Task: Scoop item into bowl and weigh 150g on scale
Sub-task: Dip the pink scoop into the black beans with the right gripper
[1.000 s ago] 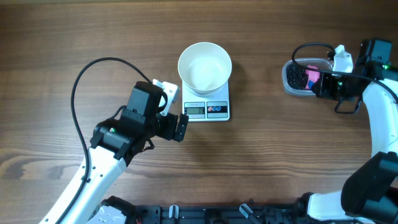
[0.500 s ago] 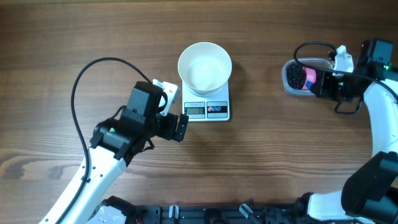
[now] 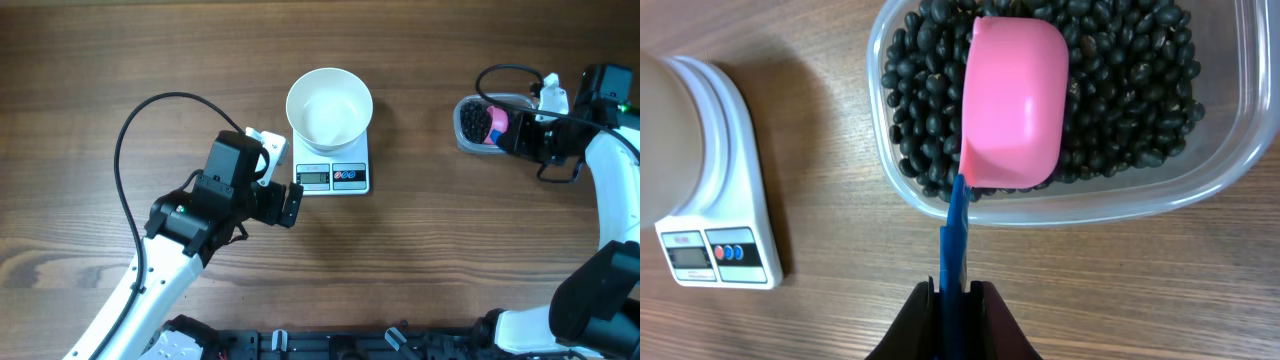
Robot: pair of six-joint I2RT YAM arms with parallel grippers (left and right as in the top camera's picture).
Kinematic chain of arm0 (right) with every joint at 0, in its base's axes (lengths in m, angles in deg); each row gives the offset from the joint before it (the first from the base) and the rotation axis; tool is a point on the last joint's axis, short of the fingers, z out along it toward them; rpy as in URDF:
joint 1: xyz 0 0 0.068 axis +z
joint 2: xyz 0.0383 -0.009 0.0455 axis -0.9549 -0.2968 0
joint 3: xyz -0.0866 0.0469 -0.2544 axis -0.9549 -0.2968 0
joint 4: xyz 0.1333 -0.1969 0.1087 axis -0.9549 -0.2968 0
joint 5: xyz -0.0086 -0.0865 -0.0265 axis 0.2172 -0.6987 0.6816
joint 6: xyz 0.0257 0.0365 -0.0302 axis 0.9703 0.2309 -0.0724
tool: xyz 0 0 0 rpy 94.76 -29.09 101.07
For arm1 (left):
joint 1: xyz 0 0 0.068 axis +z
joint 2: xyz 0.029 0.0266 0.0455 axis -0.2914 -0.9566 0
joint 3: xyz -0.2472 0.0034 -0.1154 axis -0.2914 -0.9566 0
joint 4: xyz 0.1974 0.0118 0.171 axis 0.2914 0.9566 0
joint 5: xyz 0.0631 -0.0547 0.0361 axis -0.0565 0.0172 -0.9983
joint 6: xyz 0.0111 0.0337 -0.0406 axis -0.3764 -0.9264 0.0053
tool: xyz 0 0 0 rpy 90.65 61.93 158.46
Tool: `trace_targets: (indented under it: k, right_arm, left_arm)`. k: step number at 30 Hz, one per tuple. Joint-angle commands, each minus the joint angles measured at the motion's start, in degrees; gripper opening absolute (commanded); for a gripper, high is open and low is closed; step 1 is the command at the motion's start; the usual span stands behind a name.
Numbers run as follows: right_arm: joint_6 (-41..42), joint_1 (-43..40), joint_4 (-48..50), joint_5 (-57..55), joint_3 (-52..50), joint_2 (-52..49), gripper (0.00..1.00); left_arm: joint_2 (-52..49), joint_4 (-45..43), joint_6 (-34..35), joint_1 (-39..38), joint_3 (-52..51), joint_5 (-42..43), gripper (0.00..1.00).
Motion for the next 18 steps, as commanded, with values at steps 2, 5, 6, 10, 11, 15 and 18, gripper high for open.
trace_targets:
  k: [2,5,6,10,11,15,18]
  right_arm:
    - [0.7,-2.1,-0.1,7.8,-0.8,-1.8,0.04]
    - [0.0,-4.0,-0.2,9.5,-0.8,-1.8,0.04]
    - [-0.2,-4.6,-0.3,9.5,-0.8,-1.9,0.04]
    - [-1.7,-6.2,-1.0,10.9,-0.8,-2.7,0.04]
    - [-2.2,-6.3,-1.2,11.7,-0.8,-3.0,0.05]
    - [-2.9,-6.4,-1.0,14.9,-0.8,-4.6,0.04]
    - [-2.8,-6.5,-0.2,16.8,-0.8,-5.1,0.04]
  left_arm:
    - [-0.2,0.0,-0.7,0.3,-0.6,-0.5,1.0]
    - [-0.2,0.0,-0.7,0.3,-0.6,-0.5,1.0]
    - [-0.2,0.0,-0.7,0.3,-0.6,-0.5,1.0]
    - [-0.2,0.0,-0.7,0.3,-0.6,-0.5,1.0]
    - [-0.2,0.0,-0.7,0.3,-0.6,-0.5,1.0]
    - [-0.2,0.0,-0.7,0.3,-0.6,-0.5,1.0]
    - [-0.2,0.0,-0.7,0.3,-0.6,-0.5,1.0]
